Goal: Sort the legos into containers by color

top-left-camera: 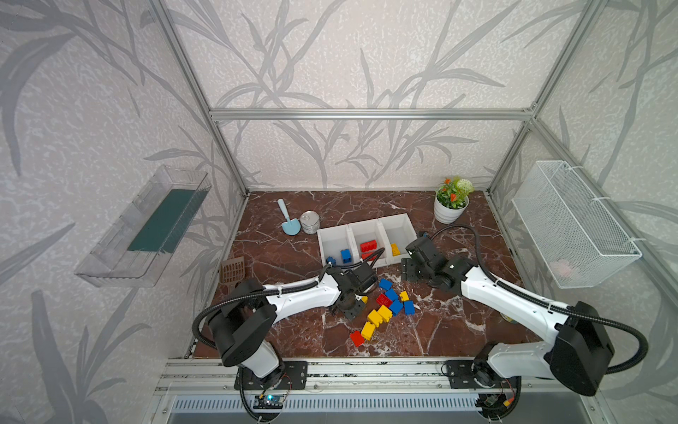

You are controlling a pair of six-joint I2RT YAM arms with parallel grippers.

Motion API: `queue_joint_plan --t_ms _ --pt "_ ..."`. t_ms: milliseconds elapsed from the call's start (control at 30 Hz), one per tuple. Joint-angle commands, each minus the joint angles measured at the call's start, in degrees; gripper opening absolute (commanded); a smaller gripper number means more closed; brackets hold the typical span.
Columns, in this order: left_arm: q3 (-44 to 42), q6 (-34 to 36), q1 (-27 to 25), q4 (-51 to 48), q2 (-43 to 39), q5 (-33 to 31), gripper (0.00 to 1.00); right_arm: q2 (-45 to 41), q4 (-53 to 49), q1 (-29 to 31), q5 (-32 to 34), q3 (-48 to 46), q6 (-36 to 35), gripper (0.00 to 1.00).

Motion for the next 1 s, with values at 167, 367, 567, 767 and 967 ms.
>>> queue_joint_plan --t_ms 167,367,567,767,967 --pt "3.1 2.5 -0.1 -3.5 3.2 -0.5 0.60 -0.7 -1.3 -0.2 -1.5 -0.6 1.5 0.79" --pt "3.8 2.7 0.2 -4.1 4.6 -0.3 0.57 -0.1 -1.2 -0.2 -2.8 -0.6 1.7 0.79" --pt "4.2 2.7 0.5 -4.2 5.3 -0.1 0.51 -0.2 -1.4 -0.1 -2.9 -0.6 1.8 0.79" --pt "3.8 2.6 0.5 -4.2 4.9 -0.1 0.45 -0.5 -1.8 -0.2 -2.6 -0.6 1.8 0.79" --pt "3.0 2.2 0.5 -4.1 4.0 0.1 0.37 -1.0 -2.2 -0.1 -2.2 -0.7 1.9 0.79"
